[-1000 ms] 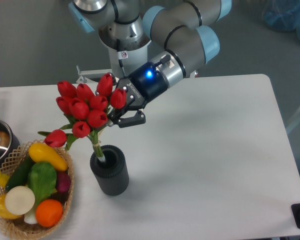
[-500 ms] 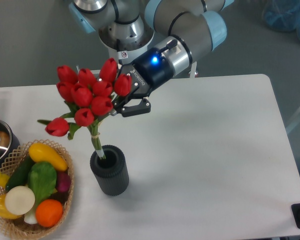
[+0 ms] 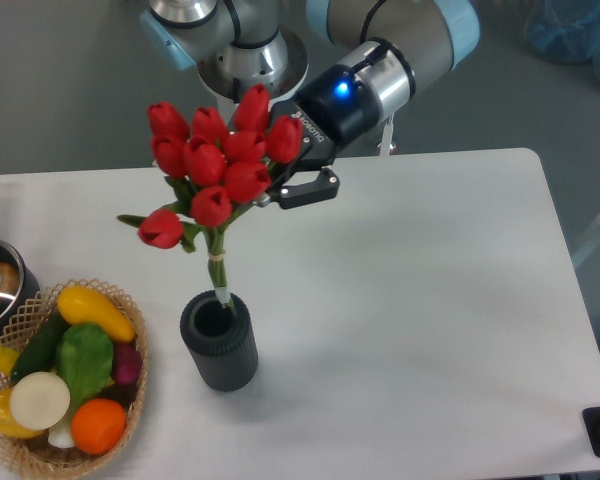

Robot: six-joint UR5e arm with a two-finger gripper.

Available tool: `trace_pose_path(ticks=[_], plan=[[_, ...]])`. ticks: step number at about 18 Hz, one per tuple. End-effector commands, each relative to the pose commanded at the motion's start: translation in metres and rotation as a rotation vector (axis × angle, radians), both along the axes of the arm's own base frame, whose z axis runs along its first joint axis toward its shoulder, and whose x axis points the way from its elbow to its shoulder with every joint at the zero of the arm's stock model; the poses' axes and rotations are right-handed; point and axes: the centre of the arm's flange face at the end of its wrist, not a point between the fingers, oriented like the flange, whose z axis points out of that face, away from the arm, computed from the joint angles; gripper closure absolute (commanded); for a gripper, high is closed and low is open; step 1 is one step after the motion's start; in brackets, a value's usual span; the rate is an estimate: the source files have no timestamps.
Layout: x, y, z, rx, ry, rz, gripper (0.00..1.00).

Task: Pick up the flowers from the vase
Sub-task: 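Lift the gripped tulips up out of the black vase, then carry the tulip bouquet up and away from the vase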

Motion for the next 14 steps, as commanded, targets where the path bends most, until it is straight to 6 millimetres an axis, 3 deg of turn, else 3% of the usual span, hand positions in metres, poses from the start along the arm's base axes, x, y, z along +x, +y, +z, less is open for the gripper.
trace_pose_path(ticks=[3, 14], plan=[[-0.027, -0.026, -0.001, -0.002, 0.011, 0.067, 0.61], [-0.087, -0.095, -0.007, -0.015, 0.070, 0.227, 0.61]])
